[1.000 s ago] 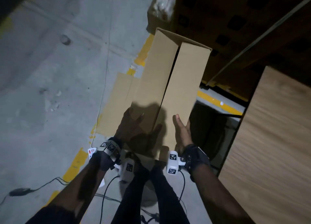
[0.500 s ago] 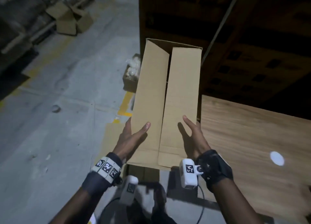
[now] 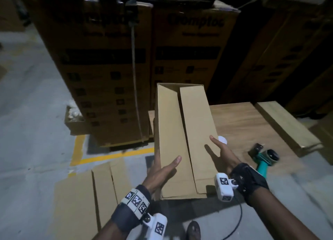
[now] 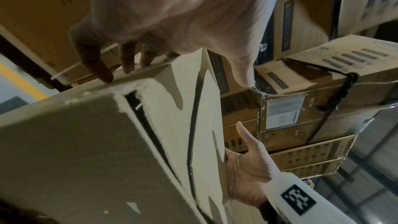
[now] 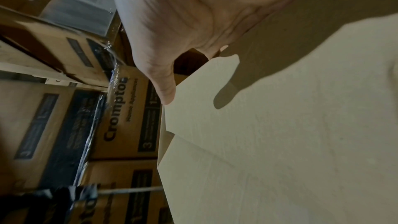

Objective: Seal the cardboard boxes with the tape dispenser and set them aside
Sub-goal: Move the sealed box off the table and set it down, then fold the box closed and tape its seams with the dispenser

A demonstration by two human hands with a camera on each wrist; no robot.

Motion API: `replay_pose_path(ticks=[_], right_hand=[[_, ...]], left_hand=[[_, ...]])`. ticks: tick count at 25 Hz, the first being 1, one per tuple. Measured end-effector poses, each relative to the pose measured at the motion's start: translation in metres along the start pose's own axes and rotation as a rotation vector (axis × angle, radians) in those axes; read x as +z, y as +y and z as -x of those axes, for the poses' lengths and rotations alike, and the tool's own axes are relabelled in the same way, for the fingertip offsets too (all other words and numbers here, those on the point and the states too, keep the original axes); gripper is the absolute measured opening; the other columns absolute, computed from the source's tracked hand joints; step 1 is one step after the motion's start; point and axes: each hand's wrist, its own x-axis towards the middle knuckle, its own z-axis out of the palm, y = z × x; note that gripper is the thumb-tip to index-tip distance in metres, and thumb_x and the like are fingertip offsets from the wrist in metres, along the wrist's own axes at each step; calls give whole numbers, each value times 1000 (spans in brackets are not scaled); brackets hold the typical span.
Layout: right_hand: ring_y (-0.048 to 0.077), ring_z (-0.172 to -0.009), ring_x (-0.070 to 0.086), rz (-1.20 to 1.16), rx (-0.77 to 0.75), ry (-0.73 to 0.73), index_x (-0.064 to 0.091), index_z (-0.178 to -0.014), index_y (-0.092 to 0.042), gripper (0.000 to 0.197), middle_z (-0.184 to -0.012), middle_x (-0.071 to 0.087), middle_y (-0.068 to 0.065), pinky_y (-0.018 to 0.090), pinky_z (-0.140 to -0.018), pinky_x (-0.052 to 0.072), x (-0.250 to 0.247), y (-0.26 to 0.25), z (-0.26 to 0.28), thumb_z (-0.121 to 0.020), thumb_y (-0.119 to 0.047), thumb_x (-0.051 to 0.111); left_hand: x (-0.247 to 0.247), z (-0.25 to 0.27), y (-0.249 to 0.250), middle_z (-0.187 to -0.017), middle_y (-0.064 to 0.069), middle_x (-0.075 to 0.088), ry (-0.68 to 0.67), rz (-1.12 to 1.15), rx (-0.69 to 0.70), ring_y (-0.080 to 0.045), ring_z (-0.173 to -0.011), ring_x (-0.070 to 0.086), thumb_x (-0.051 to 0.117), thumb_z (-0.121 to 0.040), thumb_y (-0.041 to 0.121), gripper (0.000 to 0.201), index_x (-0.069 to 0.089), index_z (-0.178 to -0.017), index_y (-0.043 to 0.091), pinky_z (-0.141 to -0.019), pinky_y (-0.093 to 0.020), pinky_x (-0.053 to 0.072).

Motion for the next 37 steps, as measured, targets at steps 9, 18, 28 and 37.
replay_pose_path(ticks=[9, 18, 28, 37], right_hand=[[11, -143, 41, 411, -16, -105, 57, -142, -34, 93, -153, 46, -15, 46, -125, 21, -156, -75, -105, -64, -80, 79], [18, -135, 47, 1029, -402, 5, 37, -153, -38, 89, -152, 47, -8, 43, -109, 43, -171, -148, -83, -78, -72, 71], [33, -156, -13, 1763, -471, -411, -10, -153, -54, 99, -169, -20, -8, 66, -119, -10, -145, -32, -16, -81, -73, 56], [19, -157, 8, 1944, -392, -14, 8, -156, -51, 89, -170, 5, -14, 60, -122, 11, -225, -115, -81, -86, -62, 63]], left_hand=[[171, -66, 14, -172, -2, -2, 137, -55, -125, -29, -157, -9, 68, -58, 87, 137, -8, -162, 39, -124, -54, 6], [236, -119, 33, -172, 2, -2, 465, -280, 142, -27, -156, 10, 71, -67, 81, 129, -4, -161, 35, -124, -54, 13], [79, -214, 65, -169, 14, -9, -50, -1516, 427, -17, -157, -3, 22, -78, 99, 88, 7, -155, 59, -120, -67, 17], [118, -189, 45, -158, 0, 44, 110, -1467, 455, -31, -139, 42, 35, -73, 101, 98, 38, -154, 46, -104, -57, 43]])
